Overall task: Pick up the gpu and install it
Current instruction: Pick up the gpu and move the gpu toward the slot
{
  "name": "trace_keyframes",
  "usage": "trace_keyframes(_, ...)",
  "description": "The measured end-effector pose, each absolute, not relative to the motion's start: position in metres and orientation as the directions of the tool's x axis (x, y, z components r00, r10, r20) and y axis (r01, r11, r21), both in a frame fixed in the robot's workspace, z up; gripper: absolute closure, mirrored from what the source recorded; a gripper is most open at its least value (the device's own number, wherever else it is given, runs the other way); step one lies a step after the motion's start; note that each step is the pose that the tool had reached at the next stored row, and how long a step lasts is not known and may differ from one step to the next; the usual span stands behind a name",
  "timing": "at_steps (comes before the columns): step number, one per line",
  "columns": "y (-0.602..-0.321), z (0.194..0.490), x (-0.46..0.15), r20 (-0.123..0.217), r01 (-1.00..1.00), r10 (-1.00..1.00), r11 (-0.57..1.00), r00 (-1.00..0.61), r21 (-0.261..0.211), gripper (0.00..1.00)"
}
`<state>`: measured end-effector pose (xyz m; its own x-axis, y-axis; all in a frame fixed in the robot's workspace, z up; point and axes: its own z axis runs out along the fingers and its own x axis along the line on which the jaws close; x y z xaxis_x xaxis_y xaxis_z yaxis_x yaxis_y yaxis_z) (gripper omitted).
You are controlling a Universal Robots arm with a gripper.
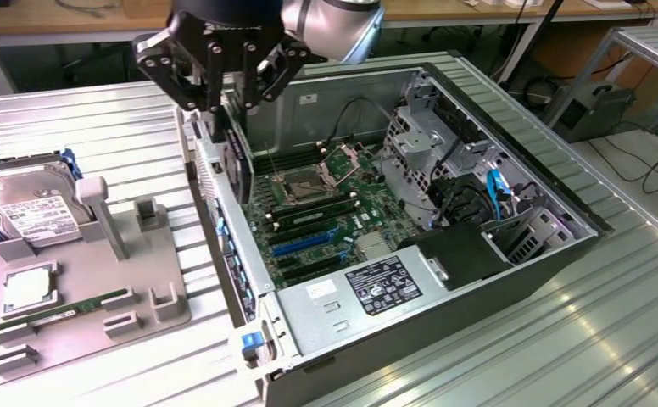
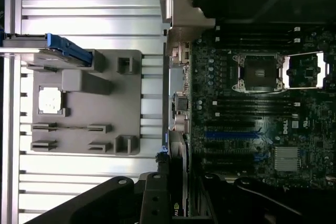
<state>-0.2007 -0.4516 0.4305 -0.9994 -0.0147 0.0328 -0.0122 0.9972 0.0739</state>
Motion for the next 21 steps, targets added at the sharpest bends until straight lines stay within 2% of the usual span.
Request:
trace_keyframes(8, -0.452, 0.429, -0.158, 0.035, -0.012, -0.015, 0.997, -0.999, 0.074, 0.74)
trace_keyframes(21, -0.452, 0.404, -0.092, 0.035, -0.012, -0.015, 0.997, -0.999, 0.073, 0.74)
